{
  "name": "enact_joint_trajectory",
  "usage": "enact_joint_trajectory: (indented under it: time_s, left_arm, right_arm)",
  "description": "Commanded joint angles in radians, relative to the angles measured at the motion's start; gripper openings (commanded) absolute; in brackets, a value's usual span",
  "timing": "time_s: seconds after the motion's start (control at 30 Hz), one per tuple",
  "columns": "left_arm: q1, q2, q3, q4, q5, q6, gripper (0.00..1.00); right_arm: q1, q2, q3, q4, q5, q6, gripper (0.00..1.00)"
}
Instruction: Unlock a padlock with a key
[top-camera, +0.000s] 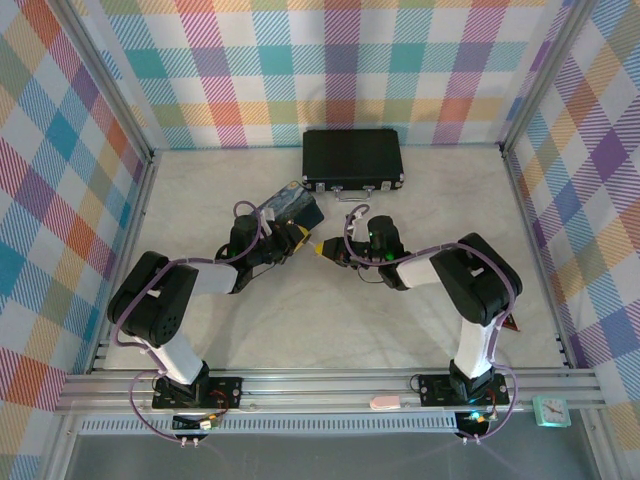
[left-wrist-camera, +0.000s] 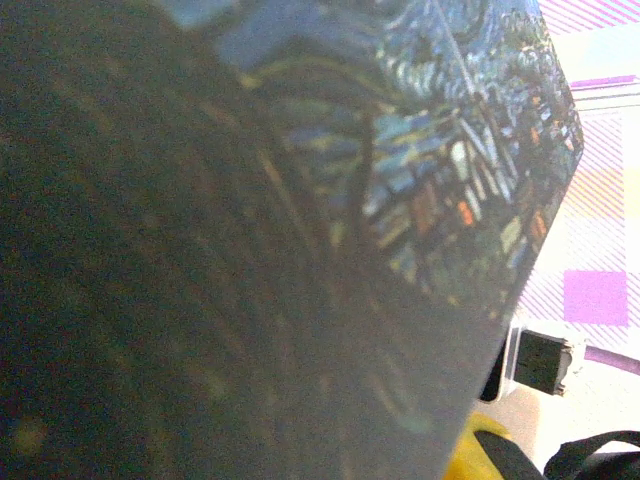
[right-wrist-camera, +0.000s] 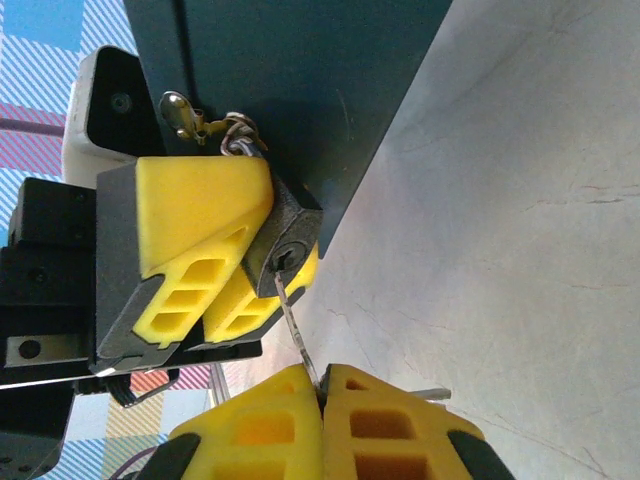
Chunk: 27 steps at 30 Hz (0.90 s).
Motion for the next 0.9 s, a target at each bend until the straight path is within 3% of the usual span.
enact_joint_trajectory:
  time_s: [0.0, 0.4, 0.87]
  left_arm:
    - [-0.014, 0.012, 0.025, 0.027, 0.013, 0.009, 0.00]
    - [-0.030, 0.000, 0.037, 0.029, 0.027, 0.000, 0.00]
    - [-0.037, -0.017, 0.015, -0.005, 0.014, 0.026, 0.00]
  right_arm:
    - [0.010, -0.039, -0.006, -0.005, -0.007, -0.034, 0.00]
    - [0.010, 0.018, 0.031, 0.046, -0.011, -0.019, 0.00]
    - [0.005, -0.069, 0.005, 0.002, 0.011, -0.051, 0.00]
